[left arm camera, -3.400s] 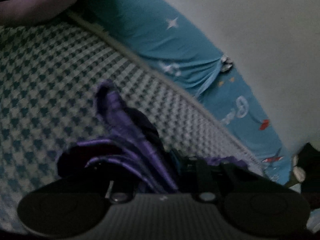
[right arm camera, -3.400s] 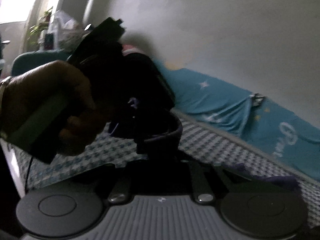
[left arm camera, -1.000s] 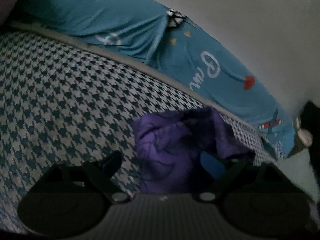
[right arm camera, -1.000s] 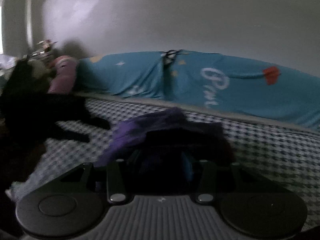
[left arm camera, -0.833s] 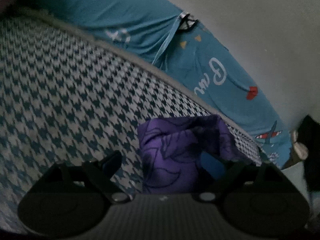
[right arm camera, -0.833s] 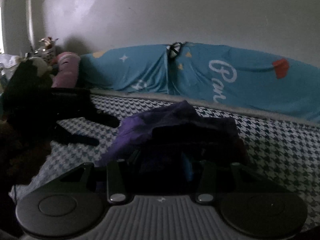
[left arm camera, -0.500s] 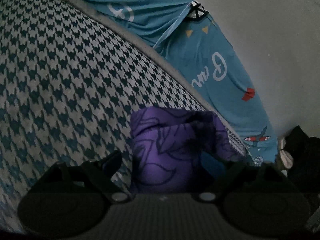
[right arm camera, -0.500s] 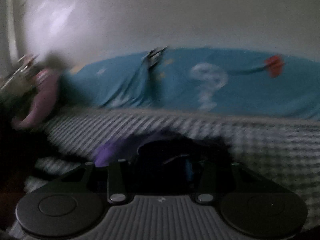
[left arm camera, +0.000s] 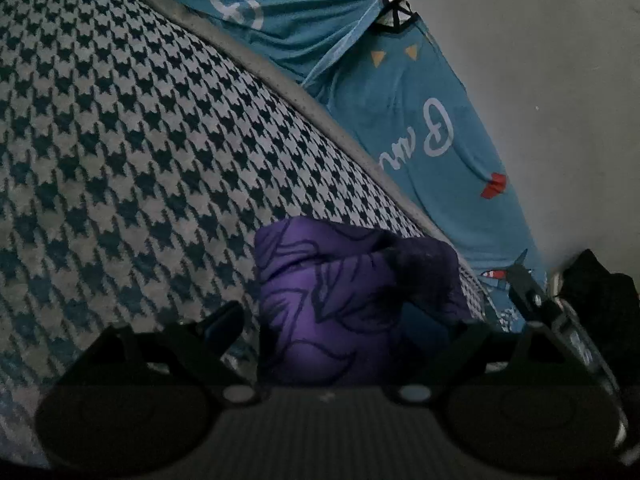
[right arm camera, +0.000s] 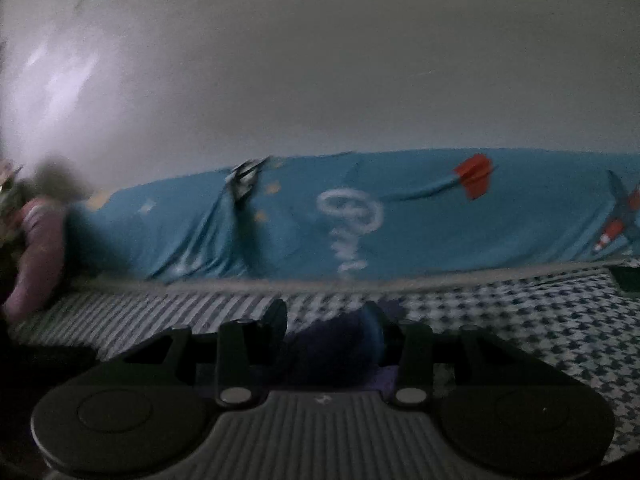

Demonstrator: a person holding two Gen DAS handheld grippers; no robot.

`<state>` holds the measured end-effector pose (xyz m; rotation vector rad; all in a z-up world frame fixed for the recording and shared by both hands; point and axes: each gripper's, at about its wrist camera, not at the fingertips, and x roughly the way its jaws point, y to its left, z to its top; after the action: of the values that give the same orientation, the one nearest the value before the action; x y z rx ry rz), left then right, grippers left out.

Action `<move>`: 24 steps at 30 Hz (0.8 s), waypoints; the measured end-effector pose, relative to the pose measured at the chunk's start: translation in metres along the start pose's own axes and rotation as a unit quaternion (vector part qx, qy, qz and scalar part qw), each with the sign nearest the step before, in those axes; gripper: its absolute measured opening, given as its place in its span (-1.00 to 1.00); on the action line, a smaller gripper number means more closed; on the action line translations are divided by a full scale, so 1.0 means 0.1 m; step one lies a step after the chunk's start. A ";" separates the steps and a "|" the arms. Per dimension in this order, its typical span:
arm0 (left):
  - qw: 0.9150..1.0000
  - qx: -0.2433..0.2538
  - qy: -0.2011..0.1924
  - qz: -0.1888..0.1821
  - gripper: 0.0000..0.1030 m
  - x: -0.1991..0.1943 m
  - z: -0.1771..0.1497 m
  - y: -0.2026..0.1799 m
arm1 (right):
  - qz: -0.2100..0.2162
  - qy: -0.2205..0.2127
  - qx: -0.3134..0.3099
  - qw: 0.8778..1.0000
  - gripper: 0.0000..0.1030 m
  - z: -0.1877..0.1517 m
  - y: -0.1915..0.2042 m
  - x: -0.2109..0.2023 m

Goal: Fold clothes
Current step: 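Press the left tool onto the folded purple bundle to flatten it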

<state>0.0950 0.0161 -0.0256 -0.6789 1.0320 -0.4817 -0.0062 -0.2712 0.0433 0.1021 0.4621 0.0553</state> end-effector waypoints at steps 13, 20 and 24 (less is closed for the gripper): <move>1.000 0.029 0.006 0.005 0.74 0.15 0.10 -0.01 | 0.086 0.086 -0.064 0.991 -0.18 -0.64 0.56 -0.69; 0.999 0.035 0.033 -0.004 0.71 0.19 0.10 0.03 | 0.121 0.089 -0.170 0.974 -0.18 -0.92 1.02 -0.86; 0.998 0.032 0.045 -0.015 0.71 0.22 0.11 0.05 | 0.111 0.090 -0.205 0.968 -0.19 -1.04 1.18 -0.83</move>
<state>0.1151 0.0080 -0.0392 -0.6209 1.0886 -0.5725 -0.1304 -0.1517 0.0010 -0.2604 0.6112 0.3806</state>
